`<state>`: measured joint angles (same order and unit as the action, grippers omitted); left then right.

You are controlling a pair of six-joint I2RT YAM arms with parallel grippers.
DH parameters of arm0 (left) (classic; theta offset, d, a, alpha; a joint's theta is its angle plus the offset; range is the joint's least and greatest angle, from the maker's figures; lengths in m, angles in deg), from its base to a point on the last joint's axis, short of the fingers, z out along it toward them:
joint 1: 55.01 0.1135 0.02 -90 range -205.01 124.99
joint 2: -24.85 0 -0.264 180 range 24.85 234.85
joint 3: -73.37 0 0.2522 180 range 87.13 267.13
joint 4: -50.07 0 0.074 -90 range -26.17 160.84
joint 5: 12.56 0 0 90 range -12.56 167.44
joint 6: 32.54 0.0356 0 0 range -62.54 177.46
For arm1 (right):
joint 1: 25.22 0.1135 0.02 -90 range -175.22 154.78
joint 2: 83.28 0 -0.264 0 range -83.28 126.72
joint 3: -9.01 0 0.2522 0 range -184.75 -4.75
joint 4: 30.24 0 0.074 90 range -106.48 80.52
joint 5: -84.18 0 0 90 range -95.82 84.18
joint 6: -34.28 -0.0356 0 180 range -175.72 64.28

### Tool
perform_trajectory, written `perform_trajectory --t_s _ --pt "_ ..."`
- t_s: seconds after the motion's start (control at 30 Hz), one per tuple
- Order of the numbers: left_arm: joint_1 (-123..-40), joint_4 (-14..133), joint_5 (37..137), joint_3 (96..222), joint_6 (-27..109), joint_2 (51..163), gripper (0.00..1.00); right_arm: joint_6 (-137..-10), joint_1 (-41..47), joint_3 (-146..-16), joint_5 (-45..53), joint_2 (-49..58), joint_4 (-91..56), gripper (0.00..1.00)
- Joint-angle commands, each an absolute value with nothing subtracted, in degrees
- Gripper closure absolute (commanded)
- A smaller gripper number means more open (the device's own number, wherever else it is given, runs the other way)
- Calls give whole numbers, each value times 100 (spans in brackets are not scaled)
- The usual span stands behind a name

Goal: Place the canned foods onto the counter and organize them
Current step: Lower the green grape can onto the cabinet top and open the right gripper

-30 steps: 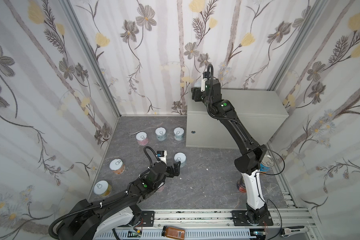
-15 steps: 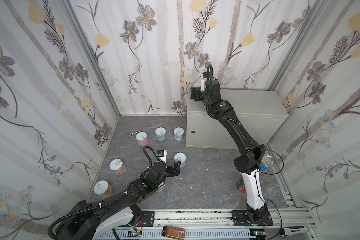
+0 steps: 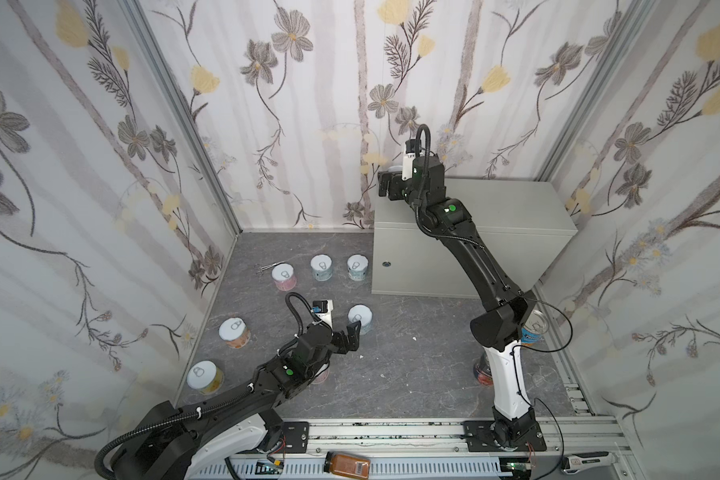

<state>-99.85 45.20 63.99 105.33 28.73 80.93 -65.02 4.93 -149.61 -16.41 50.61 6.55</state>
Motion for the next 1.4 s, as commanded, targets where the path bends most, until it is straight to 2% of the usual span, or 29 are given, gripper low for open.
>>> perform_trajectory --t_s 0.0,0.57,0.77,0.97,1.37 --pt "-9974 4371 6299 10576 2914 8049 0 -6313 477 -14979 -1305 4926 794 0" --pt "-9974 4371 6294 10550 2952 7970 0 -6143 481 -14233 -1317 4508 945 5" --pt "-9976 4371 6285 10585 2983 7996 0 -6108 481 -14213 -1364 4521 911 17" --pt "-9974 4371 6285 10611 2983 8042 0 -6099 459 -14211 -1373 4598 859 19" --pt "-9974 4371 6329 10620 2987 8100 0 -6160 414 -14213 -1329 4737 622 32"
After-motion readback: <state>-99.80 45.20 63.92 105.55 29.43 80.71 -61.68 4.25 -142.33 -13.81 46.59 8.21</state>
